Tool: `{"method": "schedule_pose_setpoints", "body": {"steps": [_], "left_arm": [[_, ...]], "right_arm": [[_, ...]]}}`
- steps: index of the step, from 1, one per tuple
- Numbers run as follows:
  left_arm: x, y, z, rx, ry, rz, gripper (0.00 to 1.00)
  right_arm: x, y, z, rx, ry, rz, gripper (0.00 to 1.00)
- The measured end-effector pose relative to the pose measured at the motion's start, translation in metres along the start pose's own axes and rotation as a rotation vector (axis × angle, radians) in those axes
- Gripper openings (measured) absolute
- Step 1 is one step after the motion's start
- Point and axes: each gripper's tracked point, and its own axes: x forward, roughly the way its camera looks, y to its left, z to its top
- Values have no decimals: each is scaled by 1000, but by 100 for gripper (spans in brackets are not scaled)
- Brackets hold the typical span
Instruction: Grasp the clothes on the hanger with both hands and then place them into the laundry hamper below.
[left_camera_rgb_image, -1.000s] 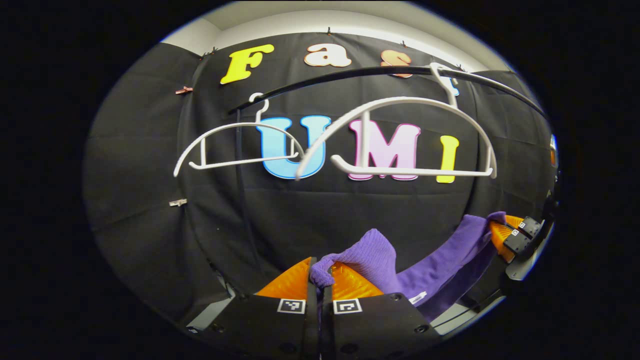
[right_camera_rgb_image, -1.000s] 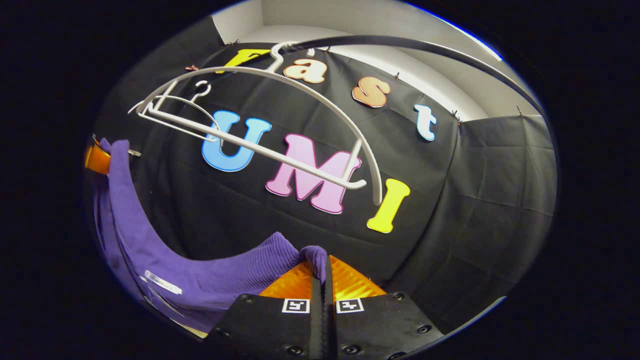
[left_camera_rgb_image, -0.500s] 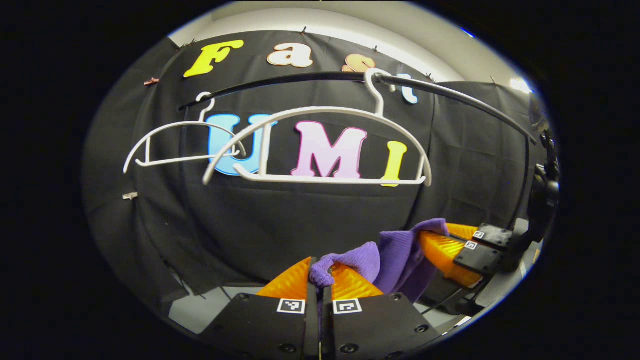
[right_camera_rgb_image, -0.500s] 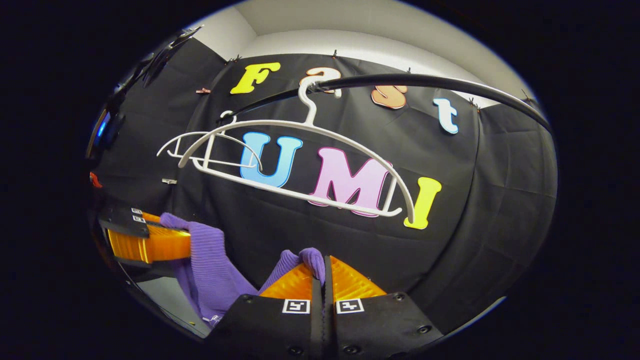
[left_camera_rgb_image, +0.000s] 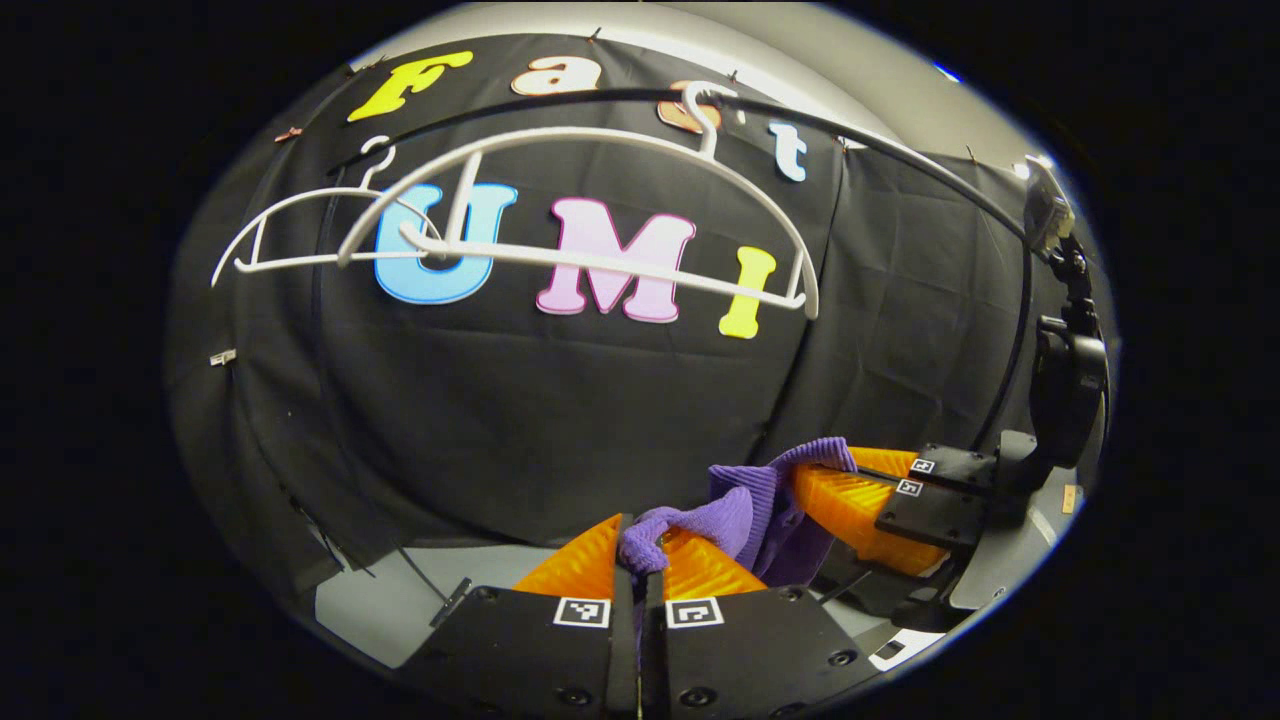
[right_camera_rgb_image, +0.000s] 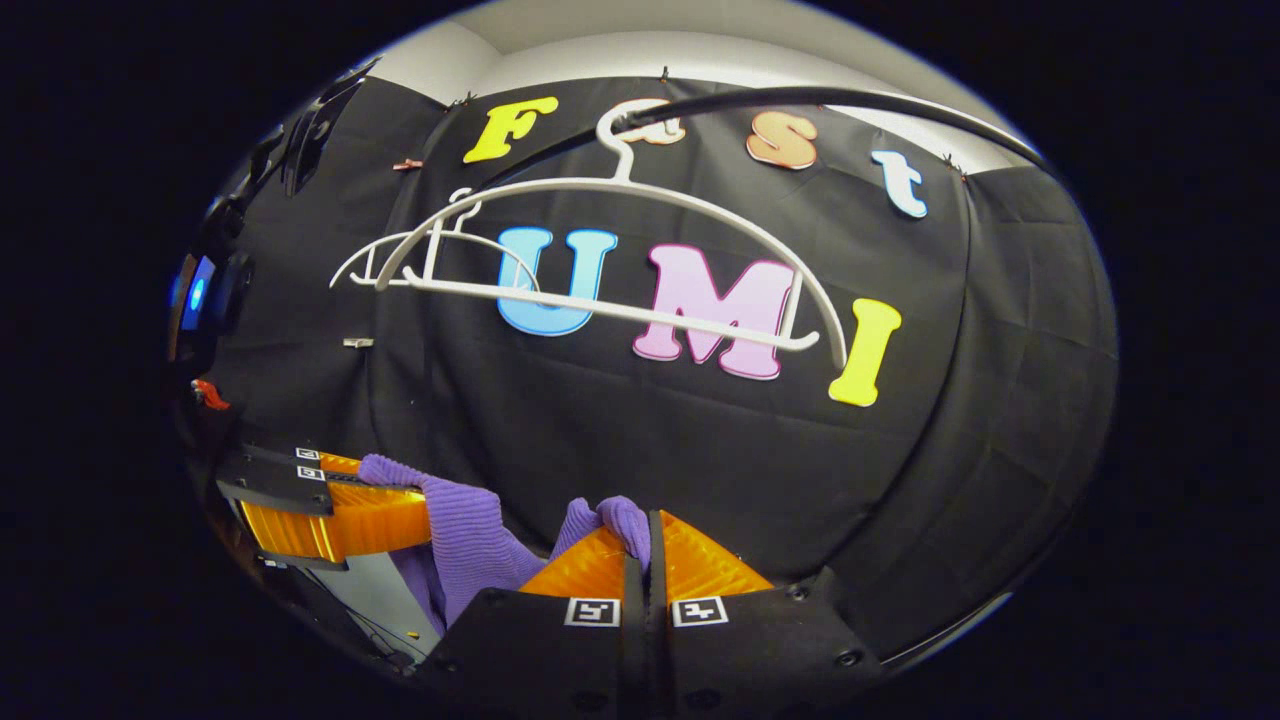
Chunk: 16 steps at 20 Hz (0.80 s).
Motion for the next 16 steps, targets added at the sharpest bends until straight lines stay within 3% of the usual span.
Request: {"method": "schedule_pose_setpoints", "body": {"steps": [7, 12, 16], "left_arm": [[19, 23, -99, -67, 190, 42, 6], [26, 43, -153, -52, 322, 122, 4], [24, 53, -202, -43, 465, 158, 8]], "right_arm": [[9, 17, -94, 41, 217, 87, 5], [6, 22, -153, -23, 363, 115, 5], [-10, 20, -202, -57, 524, 133, 5]]}}
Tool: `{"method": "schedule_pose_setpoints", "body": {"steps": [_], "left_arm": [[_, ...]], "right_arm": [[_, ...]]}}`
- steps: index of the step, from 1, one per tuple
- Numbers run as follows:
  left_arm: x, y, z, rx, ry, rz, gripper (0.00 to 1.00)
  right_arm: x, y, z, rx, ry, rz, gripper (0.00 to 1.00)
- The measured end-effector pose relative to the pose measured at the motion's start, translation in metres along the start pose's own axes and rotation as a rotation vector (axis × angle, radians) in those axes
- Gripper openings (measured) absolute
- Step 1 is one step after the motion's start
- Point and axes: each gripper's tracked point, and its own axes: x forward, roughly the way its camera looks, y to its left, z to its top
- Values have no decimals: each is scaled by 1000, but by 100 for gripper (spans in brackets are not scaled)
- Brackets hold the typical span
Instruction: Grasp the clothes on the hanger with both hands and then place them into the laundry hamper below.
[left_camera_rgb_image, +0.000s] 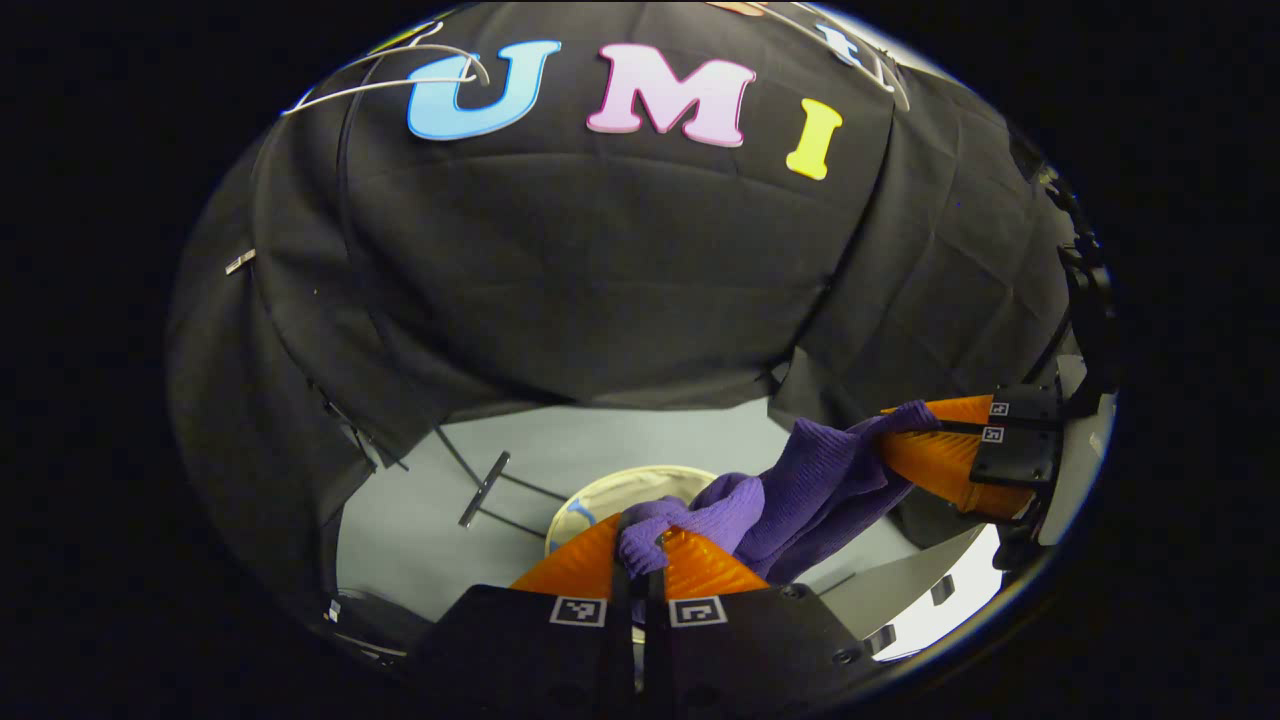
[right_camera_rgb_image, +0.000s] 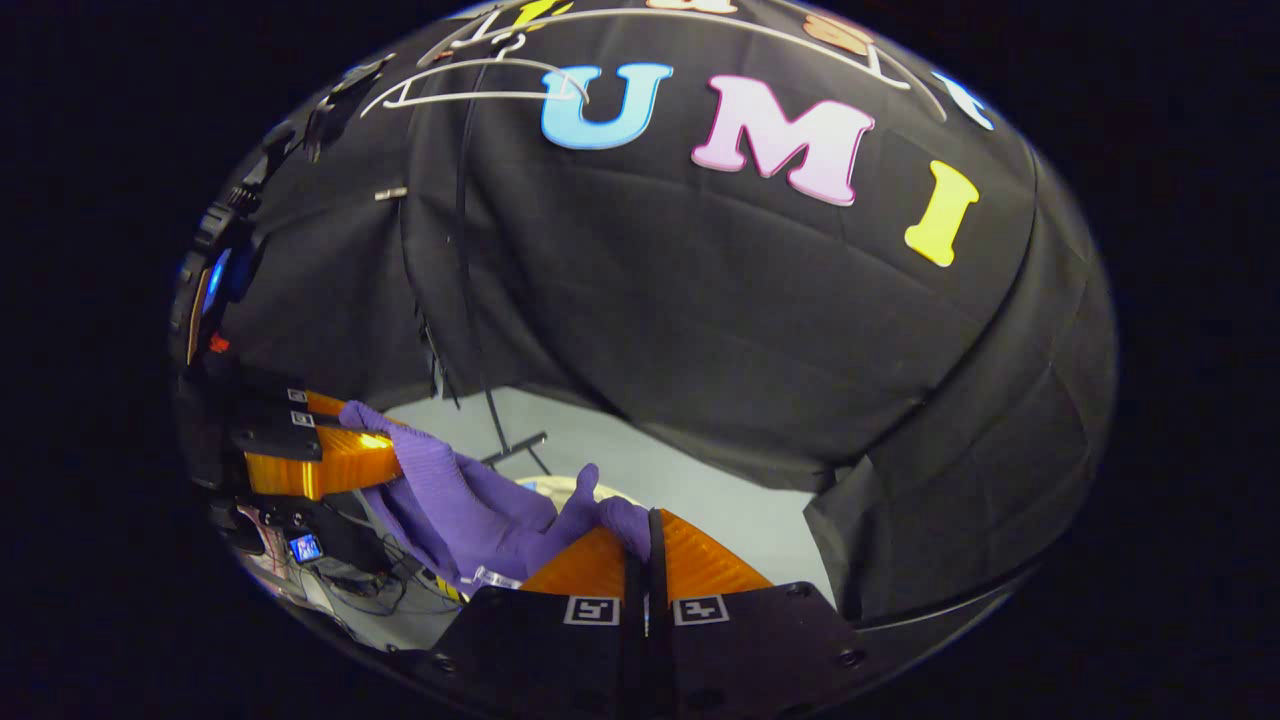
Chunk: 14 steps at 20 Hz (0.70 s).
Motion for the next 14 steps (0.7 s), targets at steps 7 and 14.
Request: {"method": "schedule_pose_setpoints", "body": {"steps": [7, 14], "left_arm": [[9, 6, -22, -3, 119, 8, 36], [7, 10, -30, 50, 139, 51, 93]], "right_arm": [[2, 5, -48, 21, 170, 0, 48], [0, 2, -47, 19, 163, -34, 98]]}}
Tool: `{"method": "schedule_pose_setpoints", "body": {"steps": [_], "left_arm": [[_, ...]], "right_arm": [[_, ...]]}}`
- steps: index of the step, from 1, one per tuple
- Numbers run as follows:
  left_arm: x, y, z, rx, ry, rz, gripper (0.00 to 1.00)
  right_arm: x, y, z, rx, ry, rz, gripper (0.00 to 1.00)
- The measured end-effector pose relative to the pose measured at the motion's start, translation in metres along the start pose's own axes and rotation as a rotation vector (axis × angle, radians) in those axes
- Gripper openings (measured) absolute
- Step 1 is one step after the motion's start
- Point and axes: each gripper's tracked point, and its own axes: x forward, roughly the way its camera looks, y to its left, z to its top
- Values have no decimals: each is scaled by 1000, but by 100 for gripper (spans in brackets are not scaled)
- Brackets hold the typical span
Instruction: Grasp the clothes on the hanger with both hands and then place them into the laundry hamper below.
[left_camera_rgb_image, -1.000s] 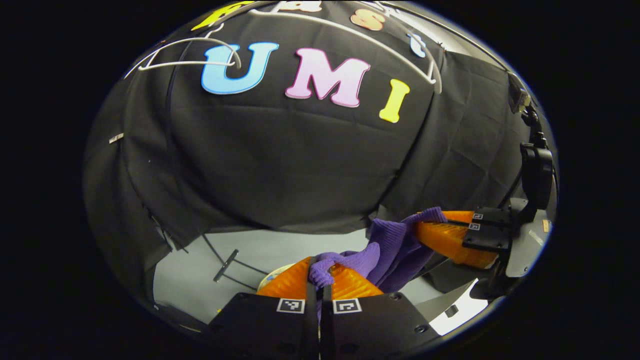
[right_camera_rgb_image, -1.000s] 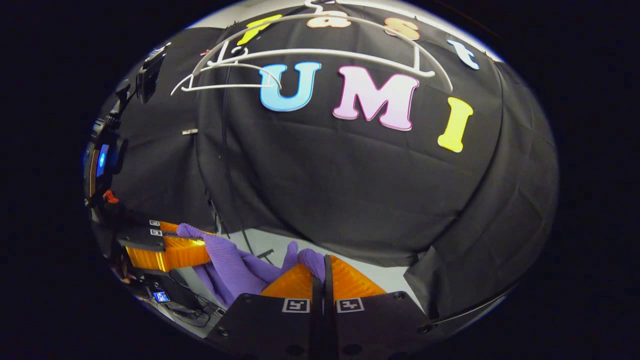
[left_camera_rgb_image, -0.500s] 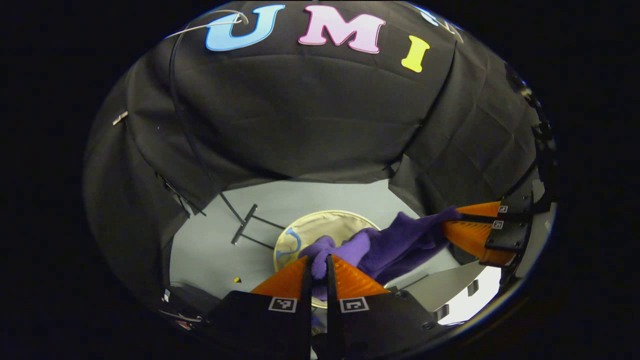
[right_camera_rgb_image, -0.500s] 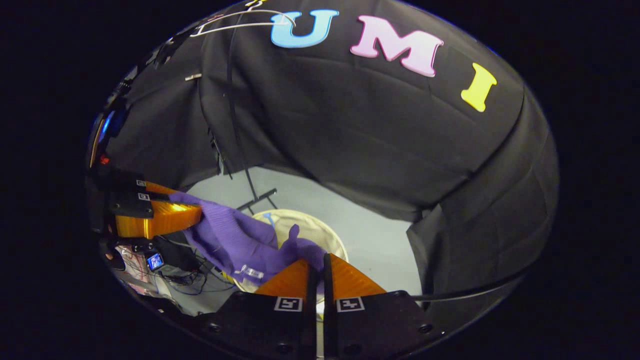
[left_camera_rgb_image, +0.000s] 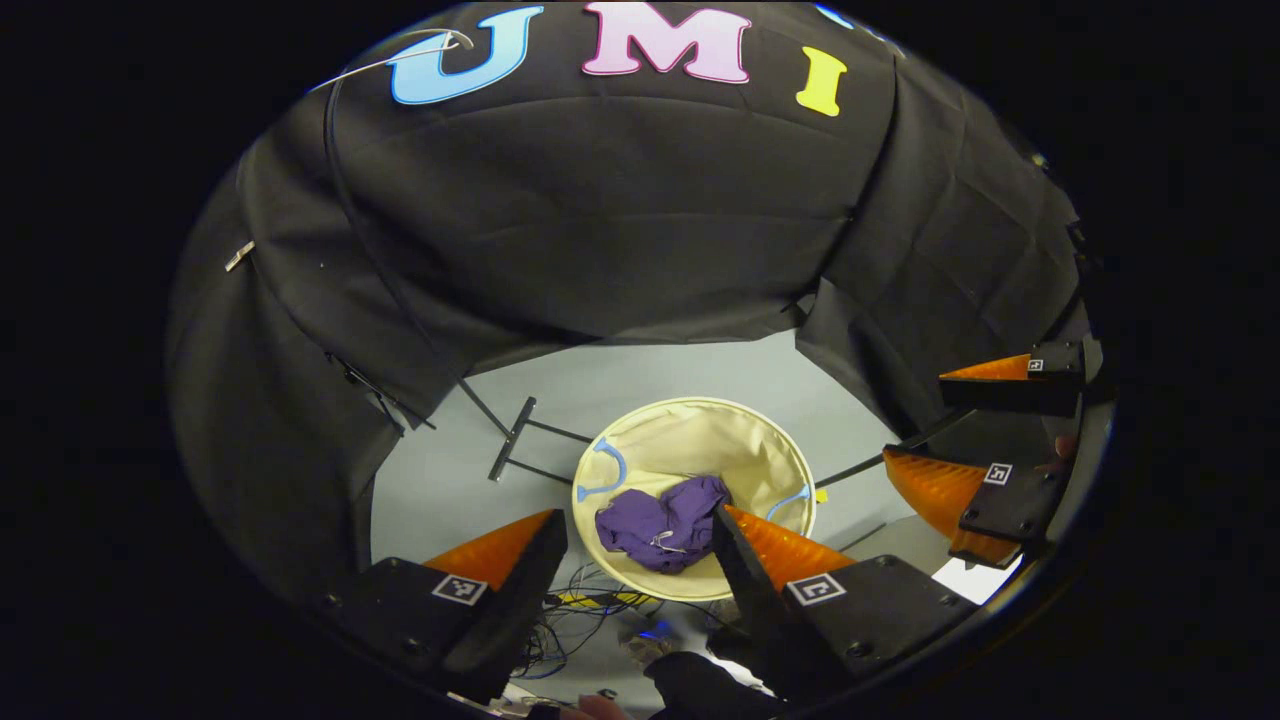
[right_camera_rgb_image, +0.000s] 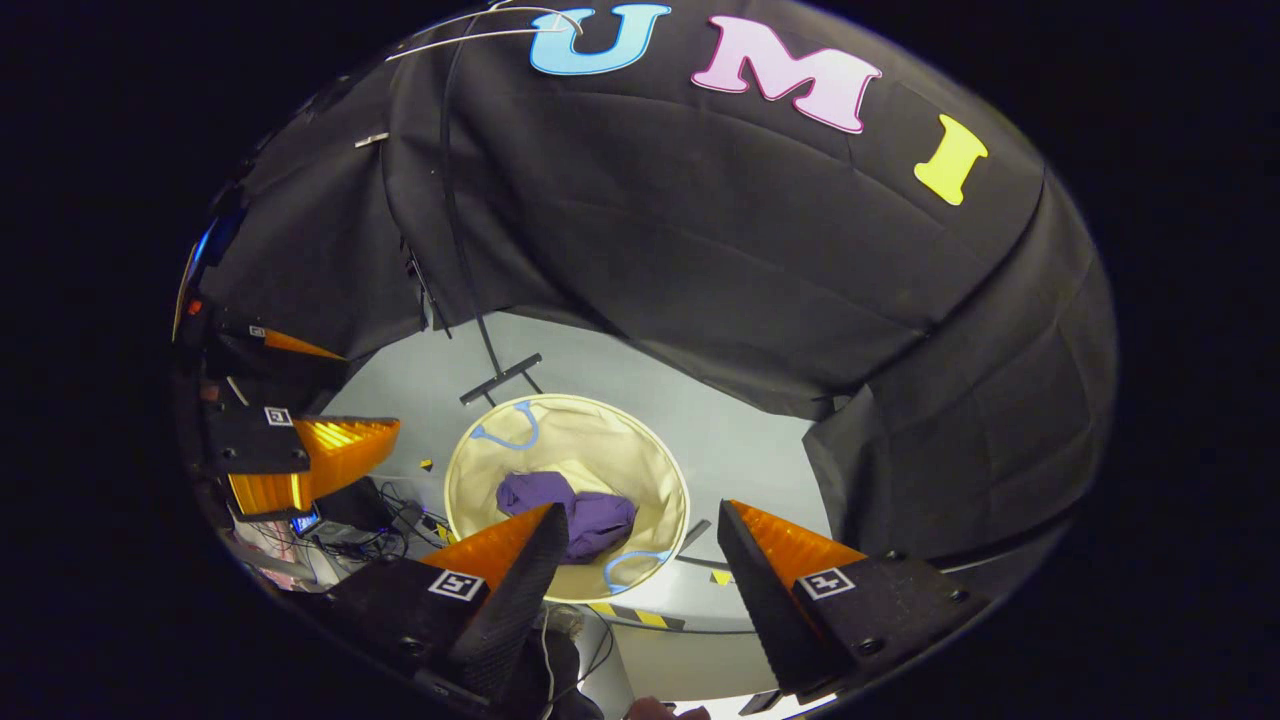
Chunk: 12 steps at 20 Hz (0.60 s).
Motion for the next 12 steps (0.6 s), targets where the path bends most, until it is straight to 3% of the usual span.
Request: {"method": "schedule_pose_setpoints", "body": {"steps": [6, 12], "left_arm": [[-26, -13, 3, -25, -42, -59, 94], [-93, -3, 37, -41, -224, -49, 95]], "right_arm": [[-27, 4, 17, 43, -60, -19, 98], [-91, 1, 69, 89, -234, -103, 97]]}}
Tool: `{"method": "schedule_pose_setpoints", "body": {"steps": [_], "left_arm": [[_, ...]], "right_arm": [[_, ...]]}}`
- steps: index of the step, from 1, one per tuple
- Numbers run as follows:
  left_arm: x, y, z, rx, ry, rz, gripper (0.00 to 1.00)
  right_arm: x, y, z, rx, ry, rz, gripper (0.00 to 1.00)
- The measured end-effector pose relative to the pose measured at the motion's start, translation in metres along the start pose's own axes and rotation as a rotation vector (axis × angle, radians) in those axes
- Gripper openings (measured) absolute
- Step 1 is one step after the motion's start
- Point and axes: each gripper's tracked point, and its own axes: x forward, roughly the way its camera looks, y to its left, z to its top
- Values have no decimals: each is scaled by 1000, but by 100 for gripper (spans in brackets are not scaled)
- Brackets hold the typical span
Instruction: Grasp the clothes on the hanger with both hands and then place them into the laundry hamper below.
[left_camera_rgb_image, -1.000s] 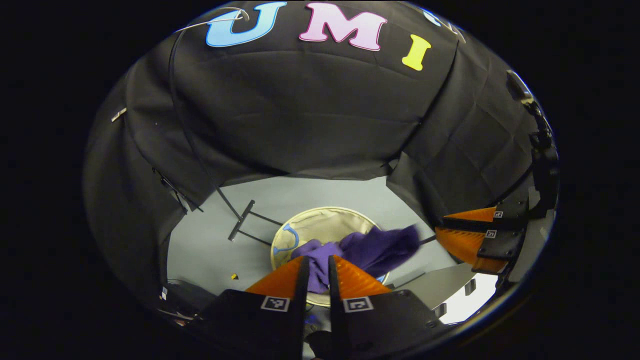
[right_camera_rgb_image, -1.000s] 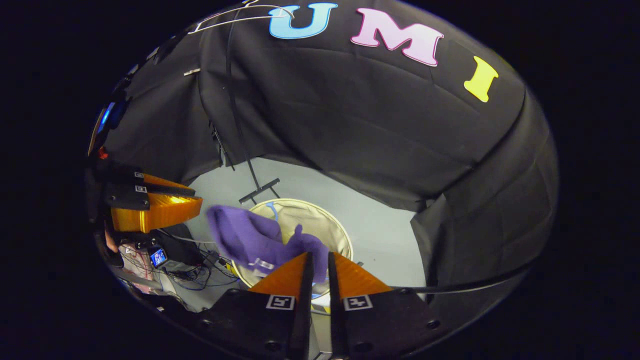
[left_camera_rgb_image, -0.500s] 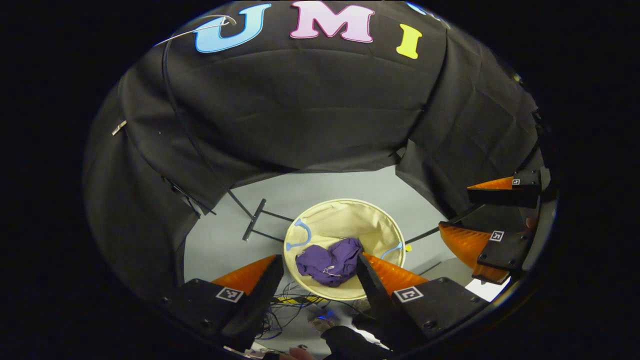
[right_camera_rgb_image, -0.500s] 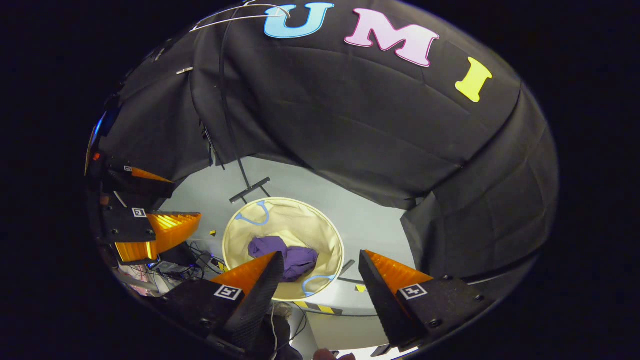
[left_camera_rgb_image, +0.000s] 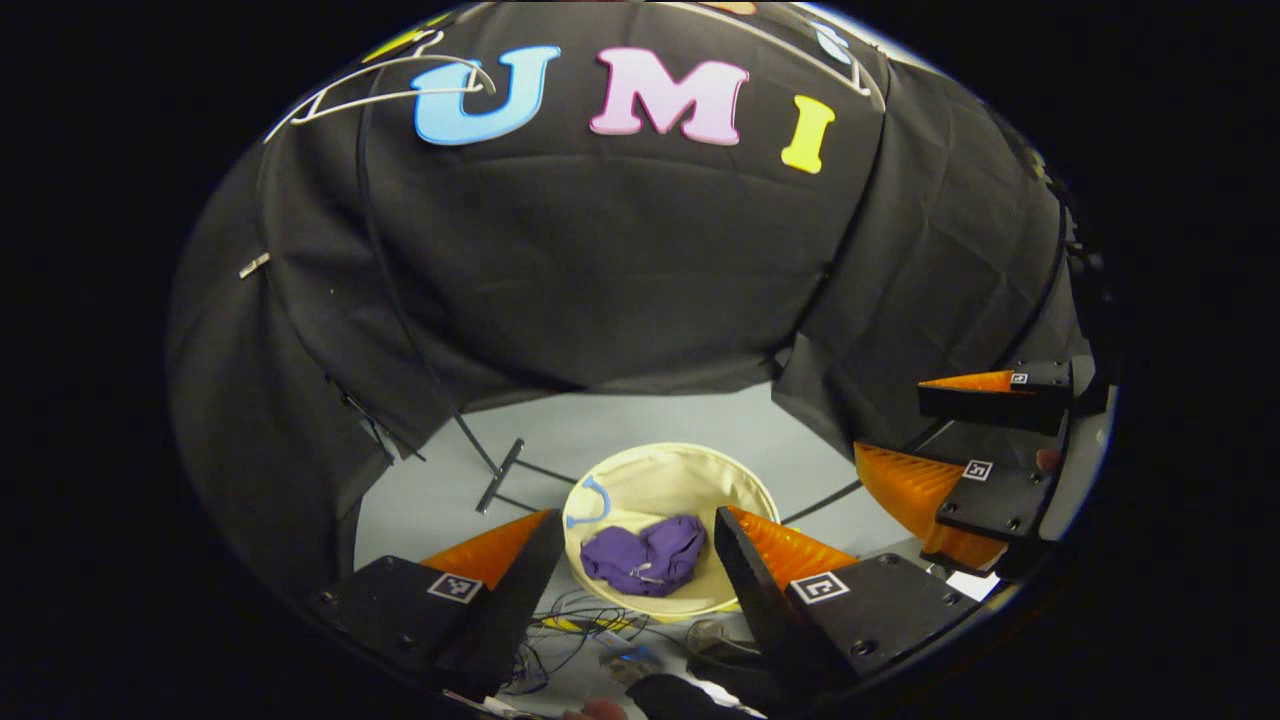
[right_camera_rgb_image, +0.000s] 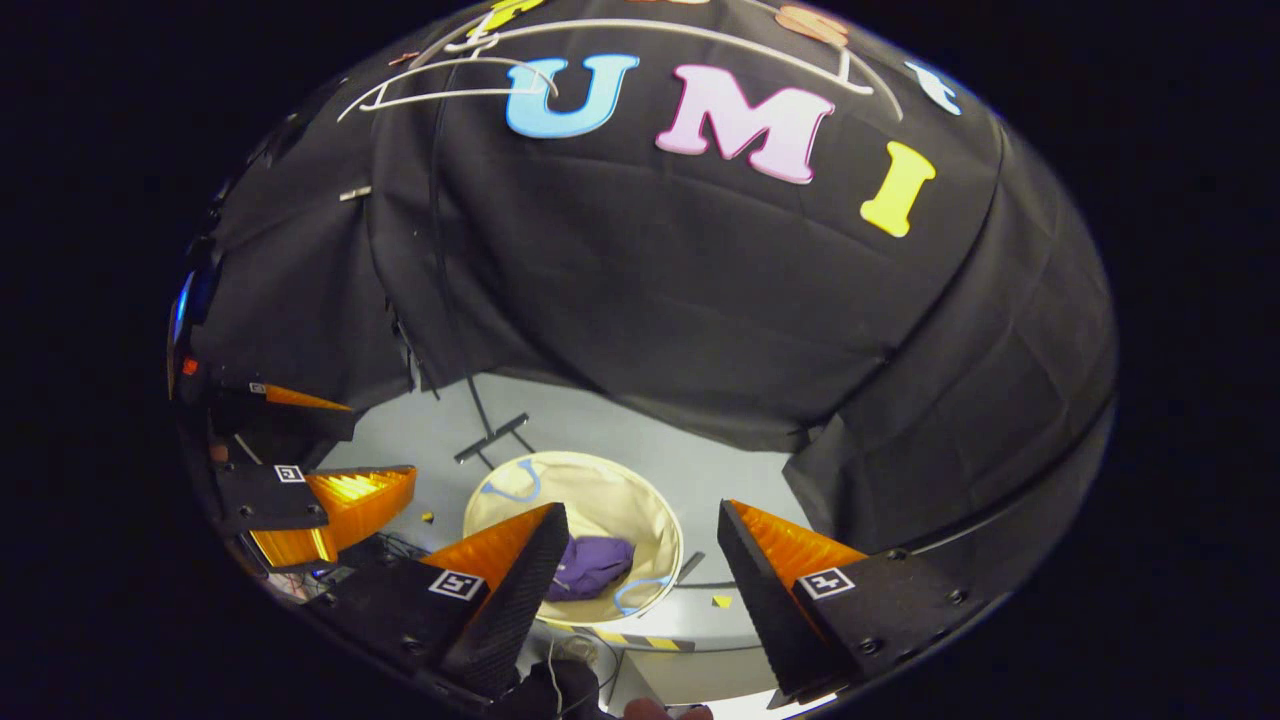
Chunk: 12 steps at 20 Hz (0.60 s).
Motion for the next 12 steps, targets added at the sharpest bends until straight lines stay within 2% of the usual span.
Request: {"method": "schedule_pose_setpoints", "body": {"steps": [7, 12], "left_arm": [[-121, 17, 80, -39, -333, 11, 95], [-214, 25, 128, -22, -556, 26, 95]], "right_arm": [[-95, 0, 96, 98, -281, -100, 97], [-166, 6, 135, 137, -459, -151, 97]]}}
